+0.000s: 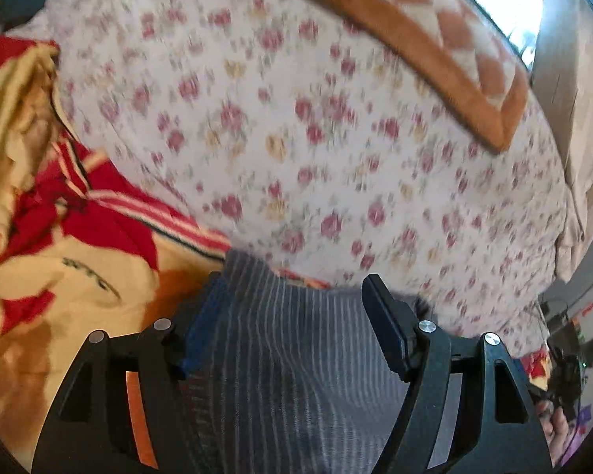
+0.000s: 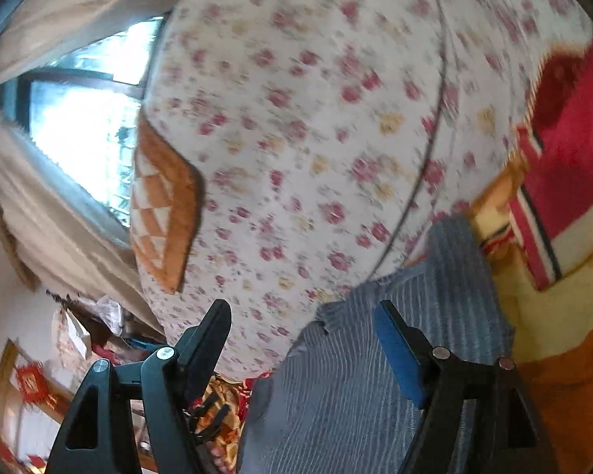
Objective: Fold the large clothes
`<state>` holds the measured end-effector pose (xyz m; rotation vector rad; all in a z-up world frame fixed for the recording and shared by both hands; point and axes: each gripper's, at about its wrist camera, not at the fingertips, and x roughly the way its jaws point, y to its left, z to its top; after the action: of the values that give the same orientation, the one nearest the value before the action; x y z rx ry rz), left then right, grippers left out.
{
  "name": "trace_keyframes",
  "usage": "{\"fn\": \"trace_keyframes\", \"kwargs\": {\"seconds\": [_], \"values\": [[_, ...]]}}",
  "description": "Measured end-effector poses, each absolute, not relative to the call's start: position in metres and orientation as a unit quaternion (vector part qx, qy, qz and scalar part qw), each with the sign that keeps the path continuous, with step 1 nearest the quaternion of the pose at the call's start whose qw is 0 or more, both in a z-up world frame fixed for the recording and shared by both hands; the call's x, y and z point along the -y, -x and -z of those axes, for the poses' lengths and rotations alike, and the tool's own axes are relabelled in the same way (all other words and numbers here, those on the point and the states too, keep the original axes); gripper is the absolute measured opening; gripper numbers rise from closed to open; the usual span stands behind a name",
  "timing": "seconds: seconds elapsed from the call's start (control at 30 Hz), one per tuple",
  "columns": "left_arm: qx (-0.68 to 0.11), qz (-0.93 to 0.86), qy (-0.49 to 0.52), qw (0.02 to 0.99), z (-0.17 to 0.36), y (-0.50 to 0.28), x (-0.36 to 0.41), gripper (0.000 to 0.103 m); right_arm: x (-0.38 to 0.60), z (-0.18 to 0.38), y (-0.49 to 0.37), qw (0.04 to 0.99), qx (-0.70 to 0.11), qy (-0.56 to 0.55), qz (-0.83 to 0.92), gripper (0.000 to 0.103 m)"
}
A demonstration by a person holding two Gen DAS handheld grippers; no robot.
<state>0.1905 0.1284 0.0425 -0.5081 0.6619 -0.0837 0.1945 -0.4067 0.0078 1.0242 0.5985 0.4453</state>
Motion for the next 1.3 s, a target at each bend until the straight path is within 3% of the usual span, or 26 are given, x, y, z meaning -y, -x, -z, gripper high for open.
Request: {"fn": "trace_keyframes", "kwargs": {"seconds": [0.03,0.2,0.27,0.37,0.47,0.6,0.87,1.03,1.13,1.3], "values": [[-0.309,0.038,0.248,0.917,-0.048,-0.185,-0.128,0.071,0.406,-0.012,-0.192,0.814,-0.278,-0.466,-0.206,0.072],[-0.351,0.065,0.226,0.906,-0.04,-0.167,-0.081,0.071,0.358,-0.037,-0.187,0.88,-0.347,-0.284,-0.155,0.031],[-0.388,0.051,0.176,0.903,-0.023,-0.168,-0.057,0.068,0.328,-0.032,-0.187,0.883,-0.388,-0.21,-0.159,0.027],[-0.45,0.022,0.103,0.887,0.017,-0.178,-0.034,0.067,0.303,-0.012,-0.185,0.877,-0.446,-0.131,-0.118,0.027],[-0.447,0.009,0.054,0.893,0.036,-0.182,-0.023,0.067,0.317,0.029,-0.193,0.852,-0.504,-0.119,-0.075,0.022],[-0.446,0.006,0.039,0.894,0.036,-0.18,-0.019,0.069,0.33,0.028,-0.191,0.858,-0.494,-0.123,-0.072,0.022],[-0.44,0.024,0.102,0.892,0.013,-0.171,-0.03,0.069,0.326,-0.031,-0.129,0.881,-0.441,-0.122,-0.117,0.022],[-0.407,-0.011,0.141,0.902,-0.003,-0.143,-0.045,0.069,0.325,0.003,-0.104,0.857,-0.492,-0.106,-0.114,0.024],[-0.441,-0.018,0.097,0.892,0.018,-0.138,-0.045,0.069,0.338,-0.009,-0.094,0.866,-0.468,-0.133,-0.119,0.024],[-0.406,-0.015,0.07,0.911,-0.006,-0.1,-0.046,0.069,0.383,-0.04,-0.047,0.888,-0.394,-0.216,-0.098,0.031]]}}
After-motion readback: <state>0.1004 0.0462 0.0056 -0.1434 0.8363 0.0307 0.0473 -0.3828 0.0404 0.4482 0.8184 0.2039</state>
